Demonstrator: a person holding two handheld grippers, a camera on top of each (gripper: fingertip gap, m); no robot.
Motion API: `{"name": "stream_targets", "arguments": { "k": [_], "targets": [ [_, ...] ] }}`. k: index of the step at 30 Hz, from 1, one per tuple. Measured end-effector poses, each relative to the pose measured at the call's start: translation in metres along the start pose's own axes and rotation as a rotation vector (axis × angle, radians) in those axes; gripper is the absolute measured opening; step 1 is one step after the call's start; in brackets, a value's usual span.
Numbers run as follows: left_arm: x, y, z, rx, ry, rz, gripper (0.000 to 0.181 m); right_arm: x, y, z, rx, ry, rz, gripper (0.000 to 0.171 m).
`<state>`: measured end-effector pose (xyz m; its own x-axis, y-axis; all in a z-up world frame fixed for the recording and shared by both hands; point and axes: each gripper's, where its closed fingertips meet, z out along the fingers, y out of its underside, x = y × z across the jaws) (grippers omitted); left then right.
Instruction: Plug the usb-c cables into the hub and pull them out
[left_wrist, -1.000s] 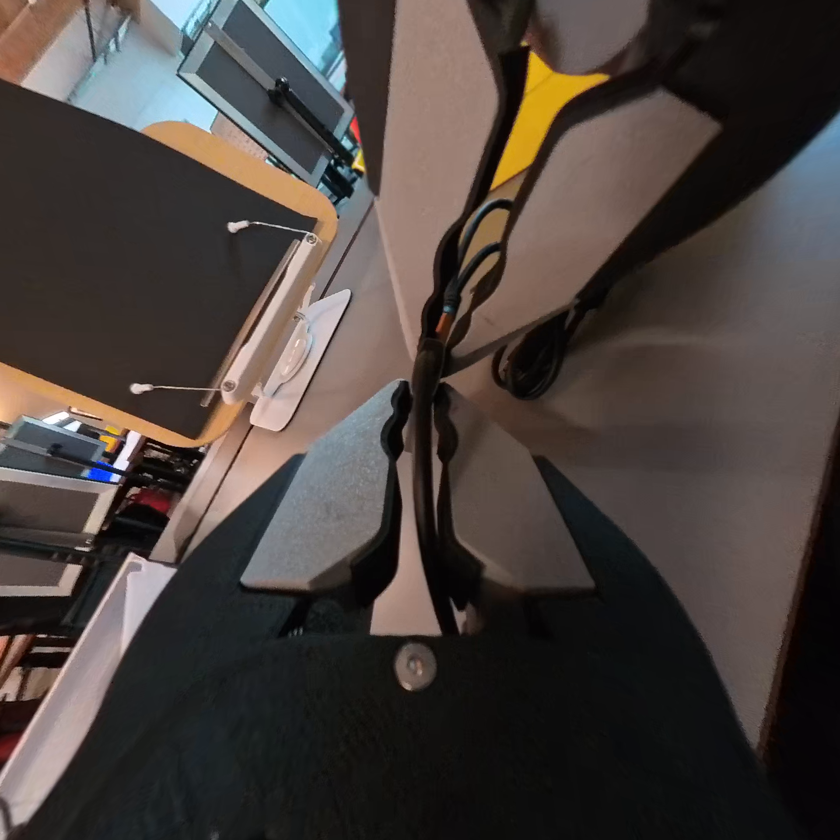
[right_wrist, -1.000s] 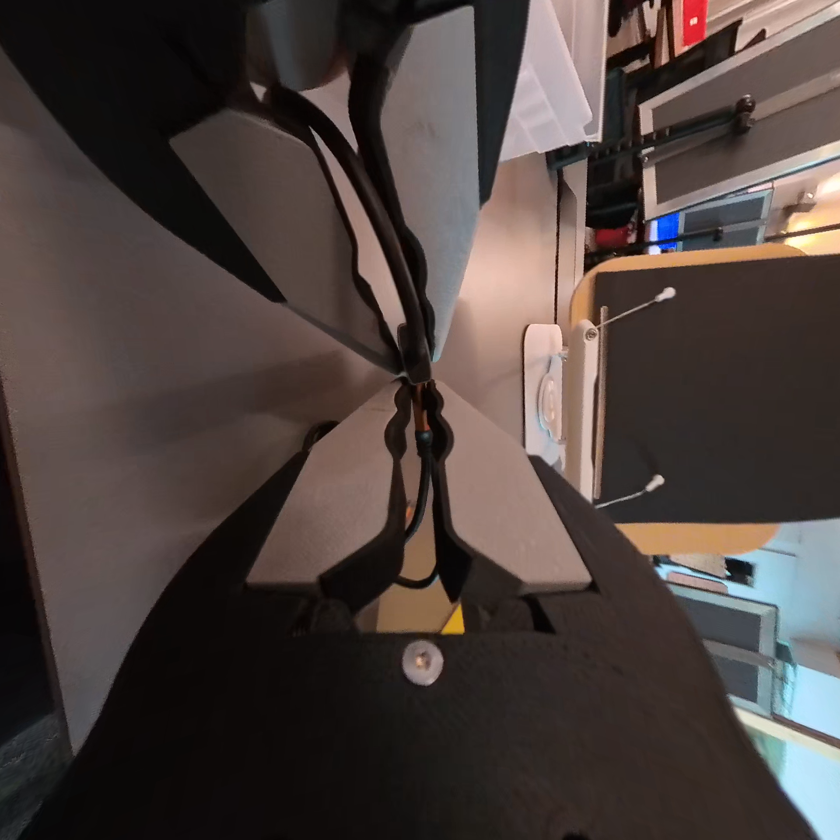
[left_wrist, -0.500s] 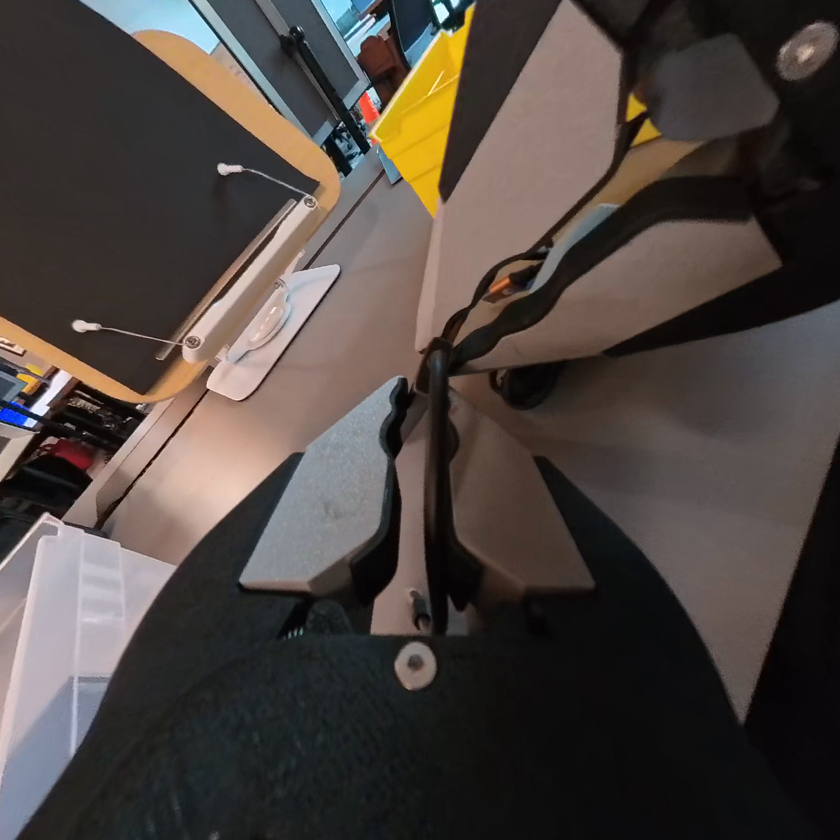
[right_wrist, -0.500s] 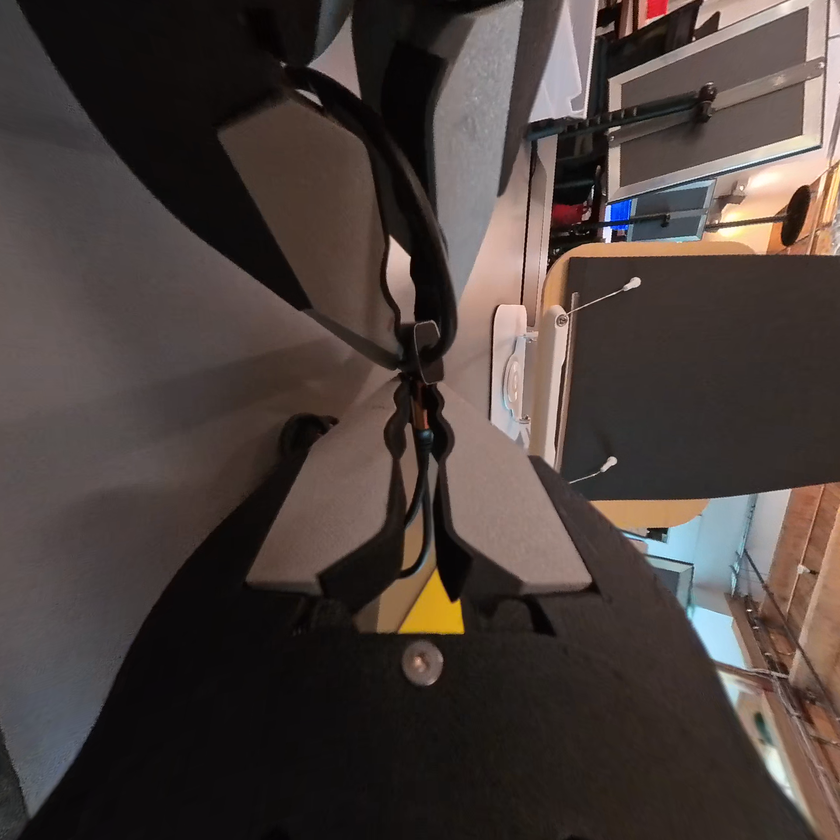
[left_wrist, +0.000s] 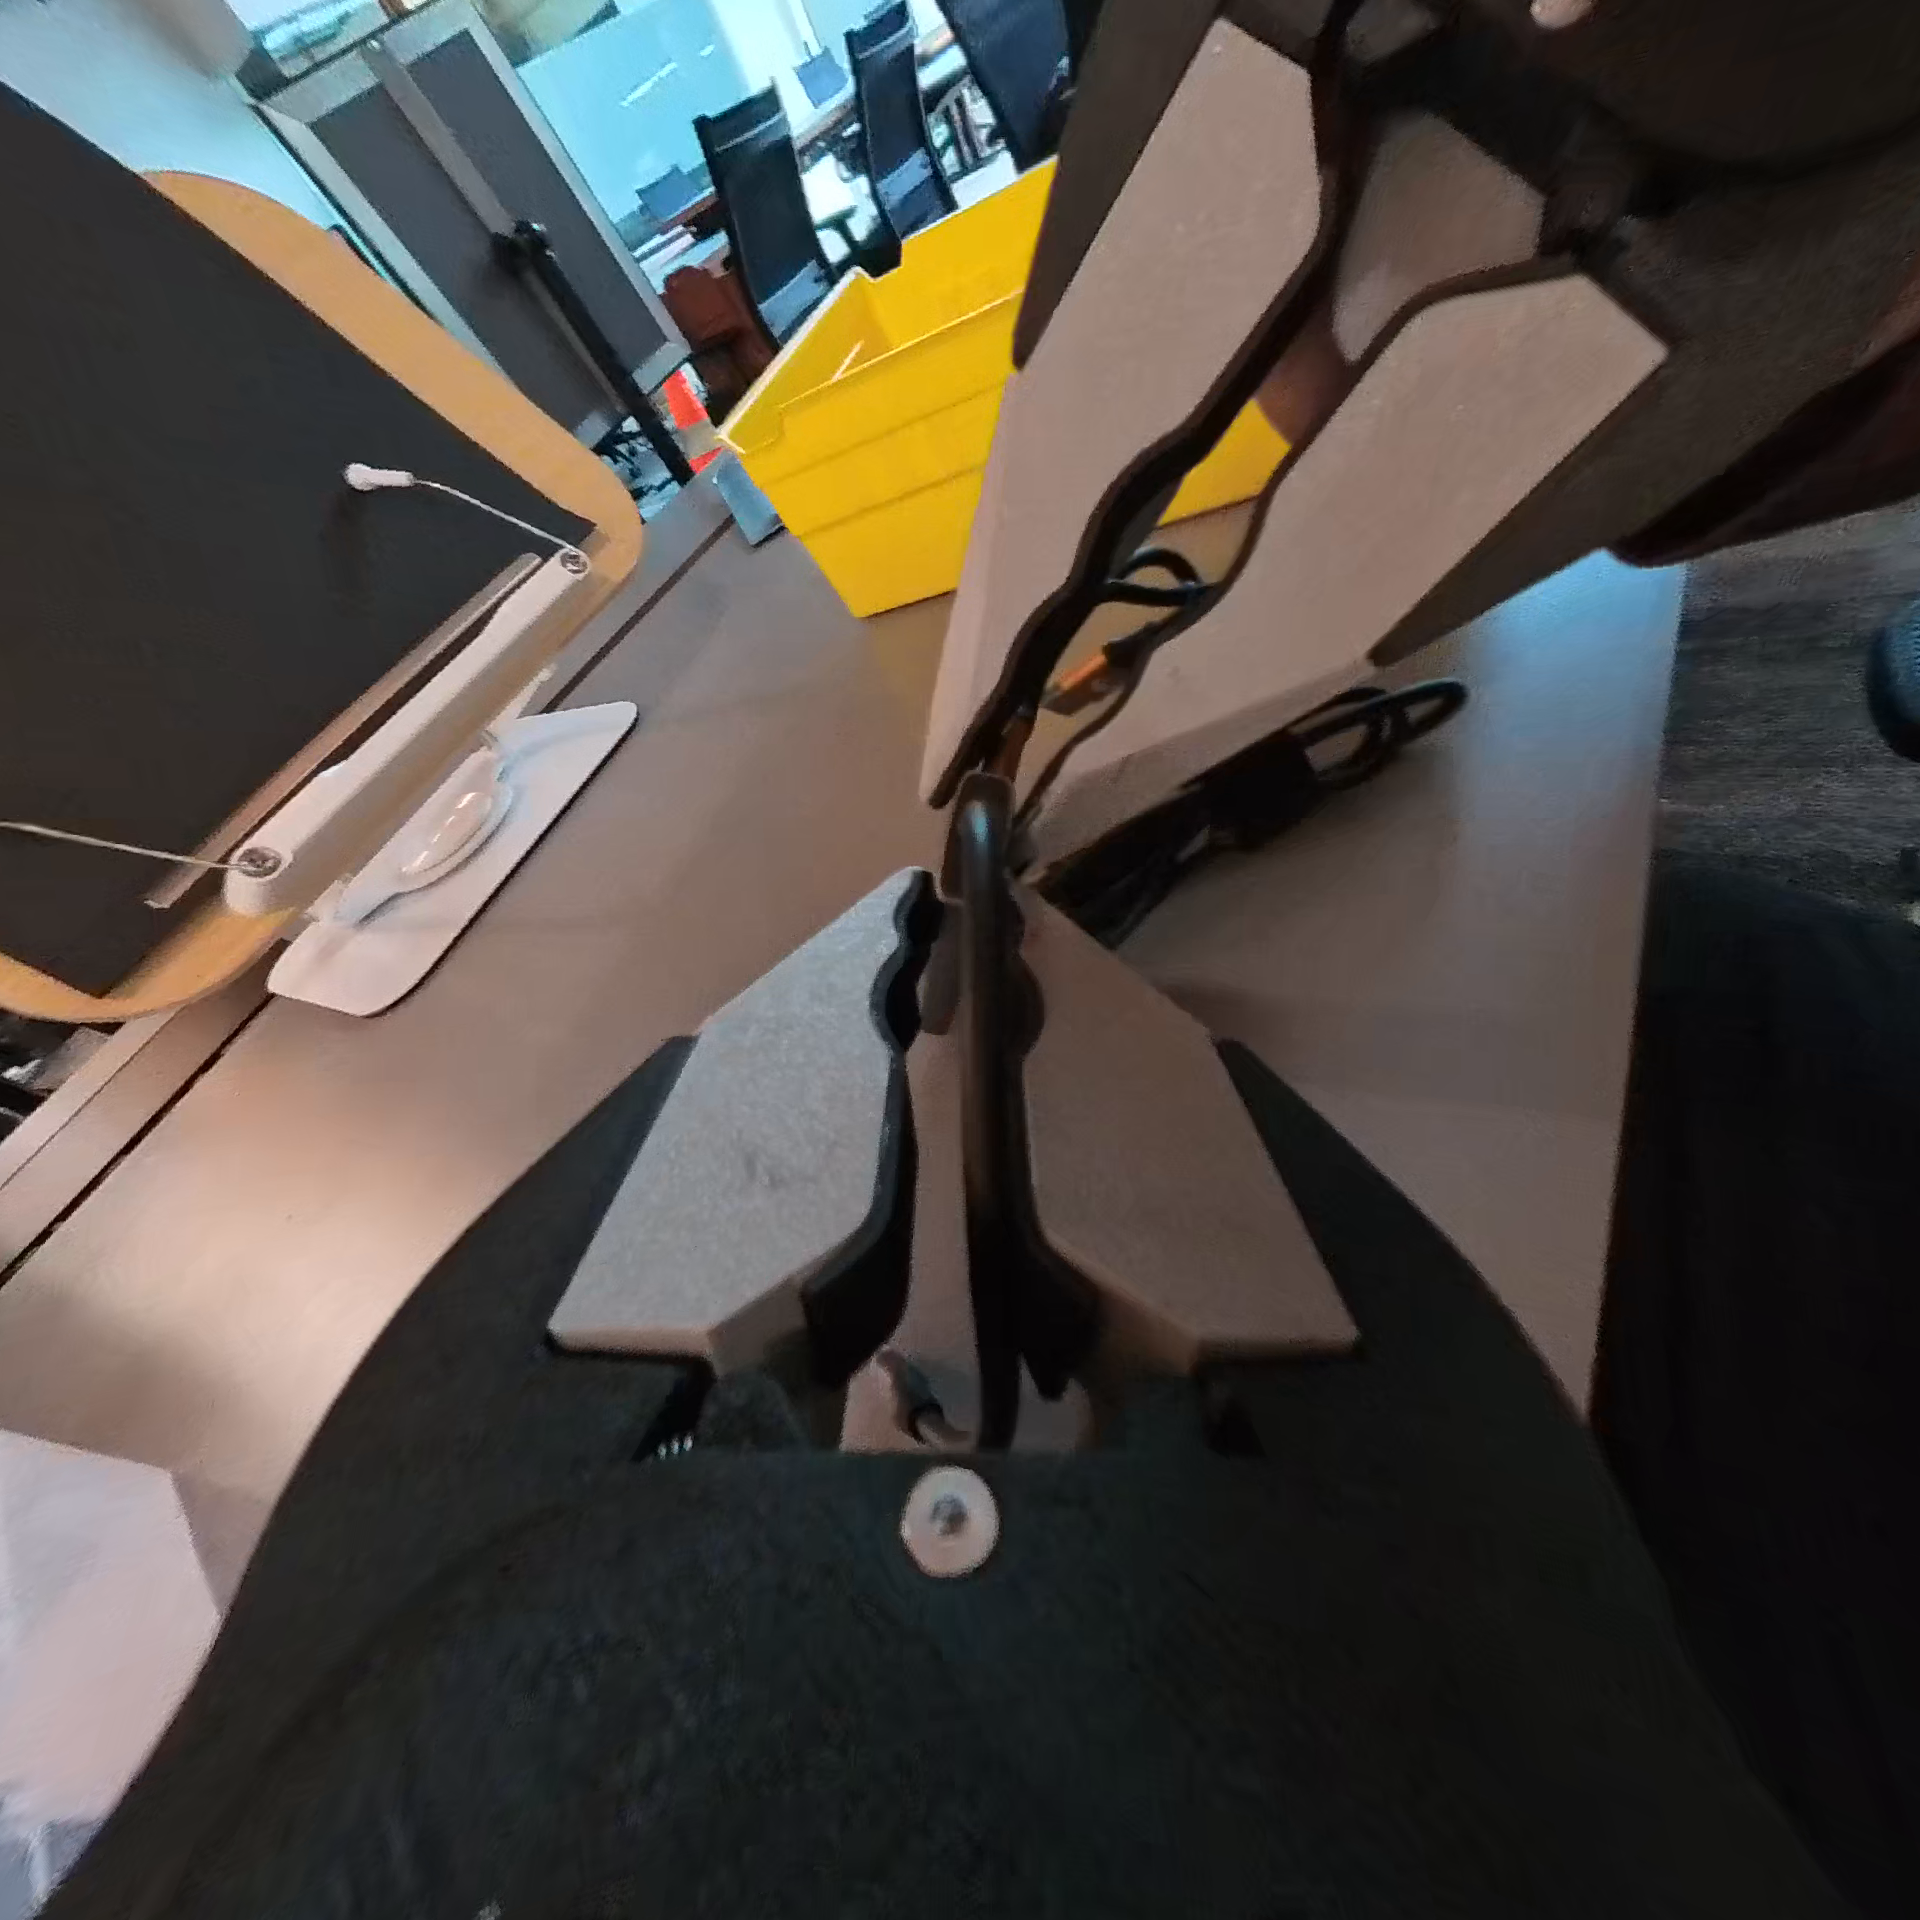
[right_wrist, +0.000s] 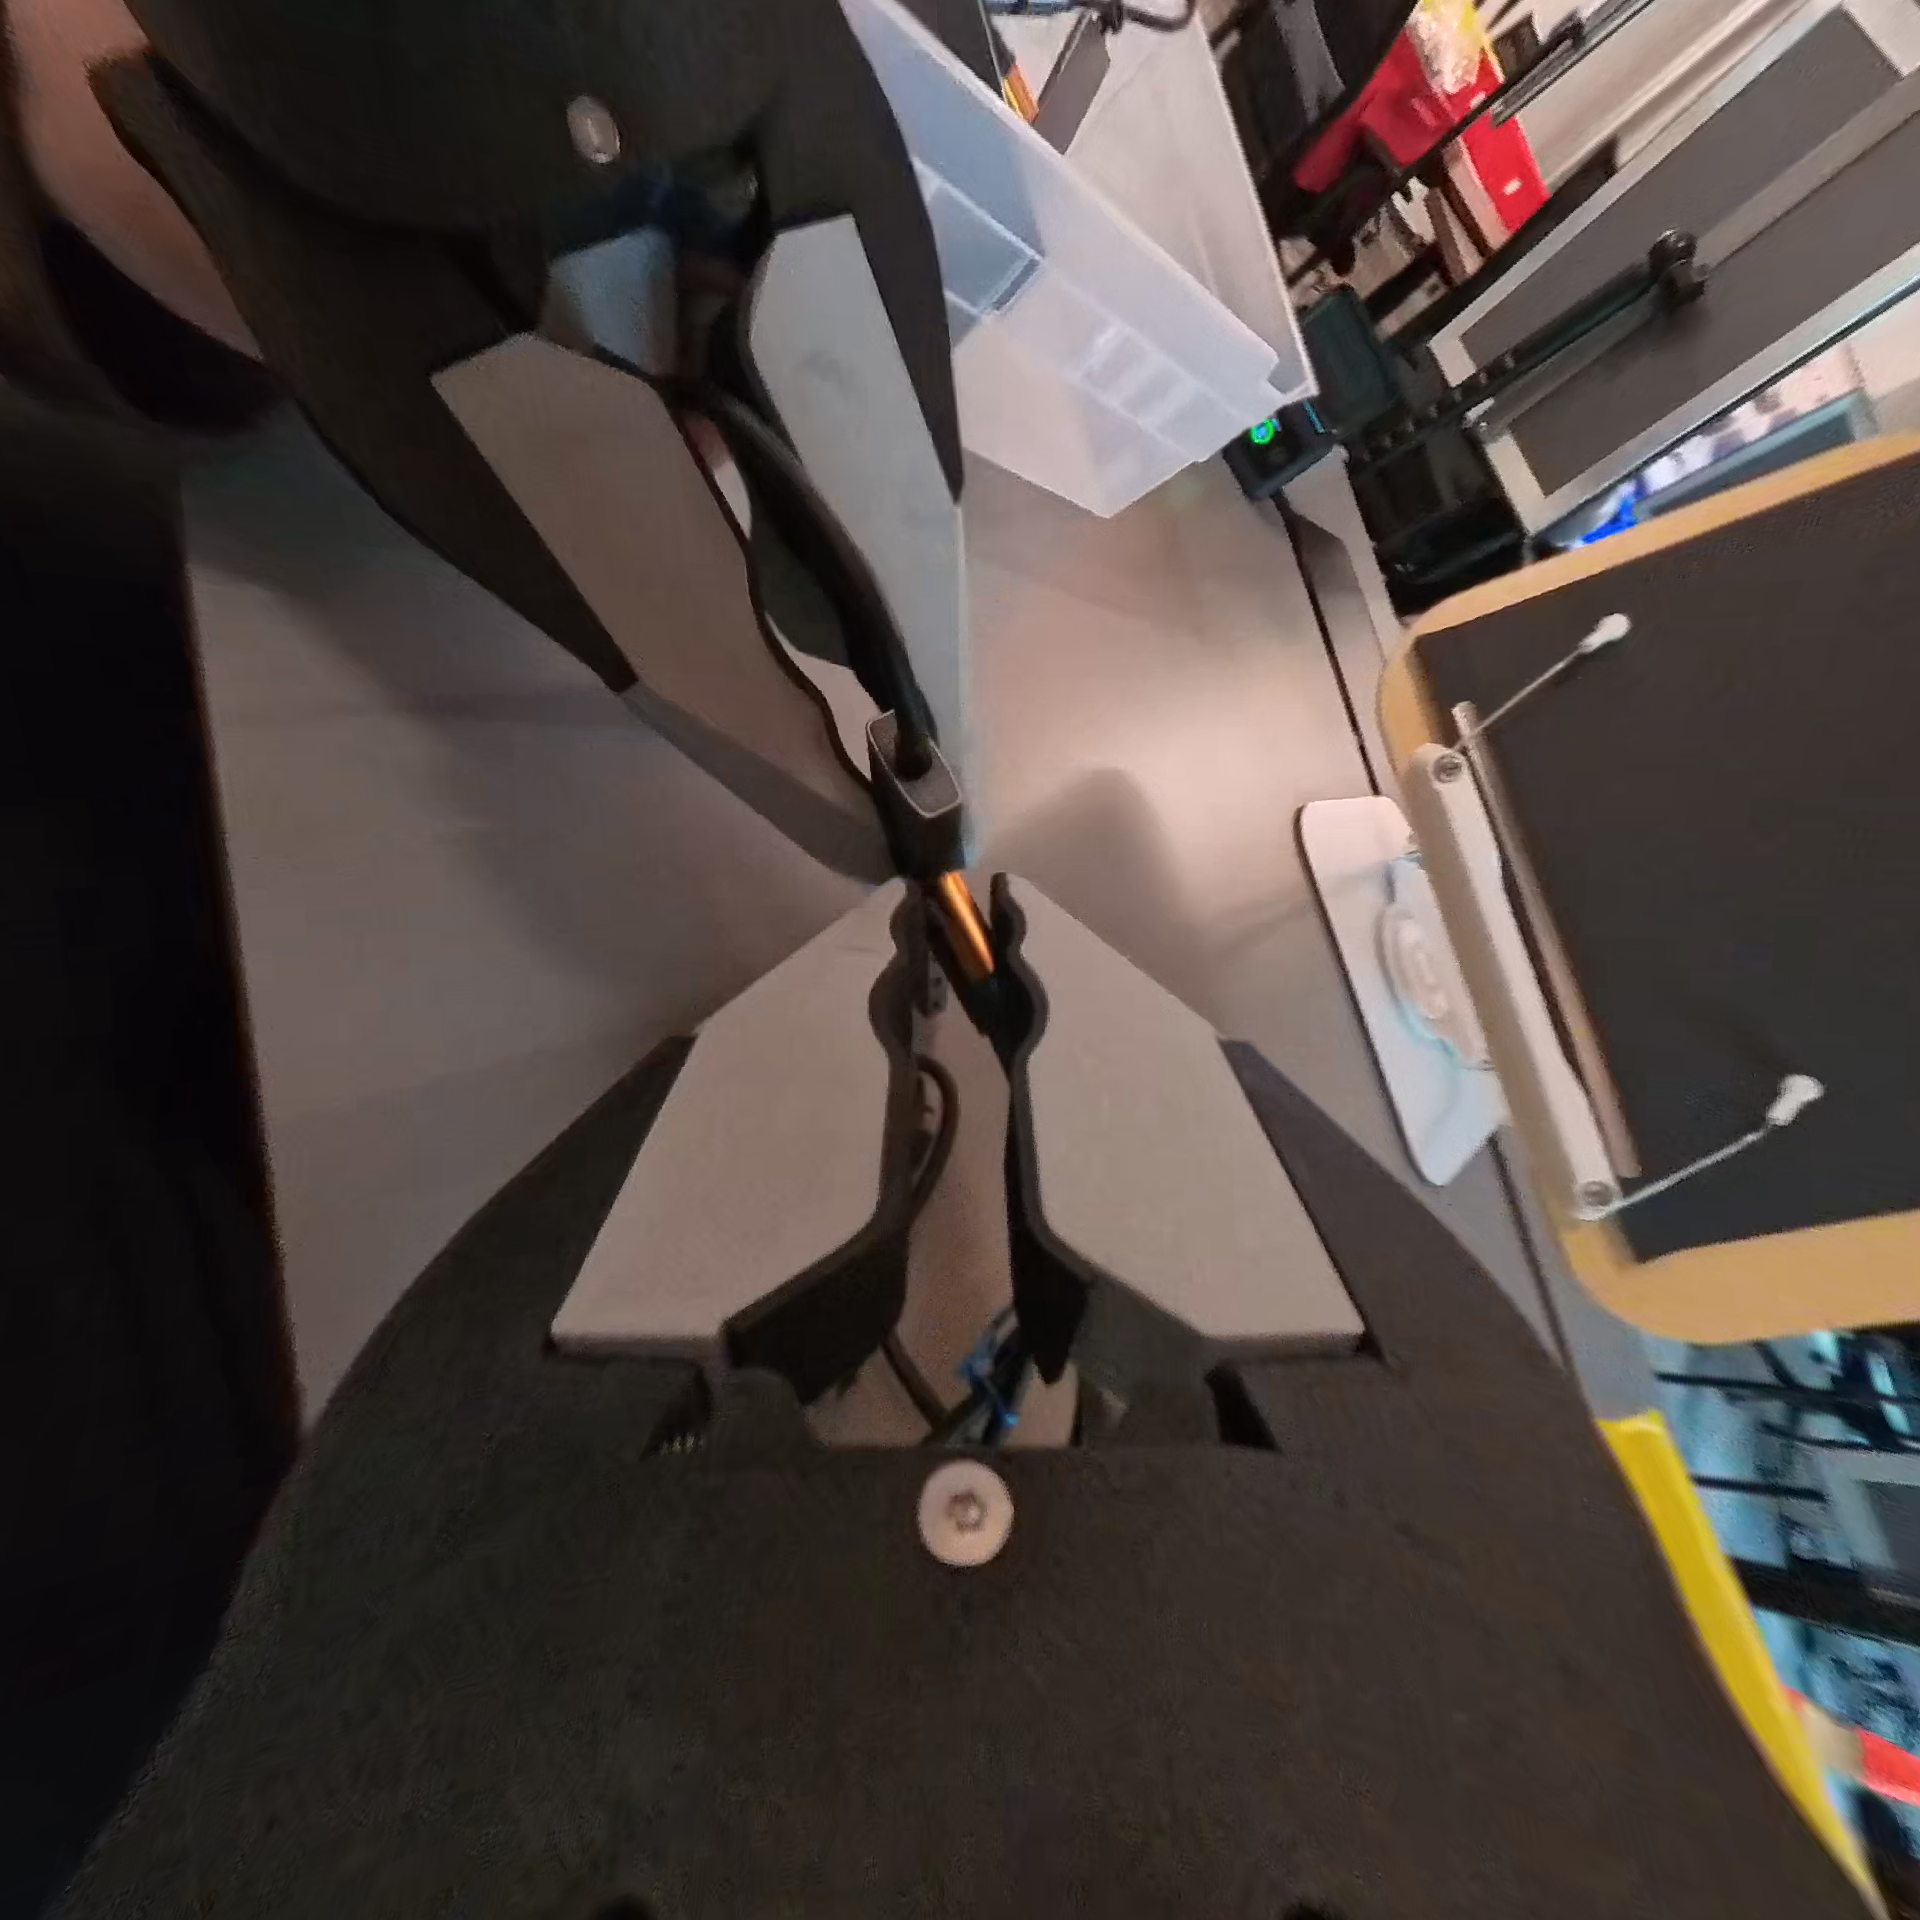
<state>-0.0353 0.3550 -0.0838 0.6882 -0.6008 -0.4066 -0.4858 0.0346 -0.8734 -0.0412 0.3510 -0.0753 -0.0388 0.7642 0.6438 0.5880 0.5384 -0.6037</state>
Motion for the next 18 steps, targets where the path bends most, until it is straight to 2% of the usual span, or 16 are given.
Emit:
{"name": "stream_targets", "arguments": {
  "k": [6, 18],
  "targets": [
    [0.013, -0.006, -0.003, 0.035, 0.093, 0.008, 0.008, -0.010, -0.007, -0.015, 0.094, -0.090, -0.028, 0.006],
    [0.022, -0.011, -0.010, 0.056, 0.154, 0.104, 0.008, -0.019, -0.012, -0.022, 0.046, -0.330, -0.223, 0.003]
  ]
}}
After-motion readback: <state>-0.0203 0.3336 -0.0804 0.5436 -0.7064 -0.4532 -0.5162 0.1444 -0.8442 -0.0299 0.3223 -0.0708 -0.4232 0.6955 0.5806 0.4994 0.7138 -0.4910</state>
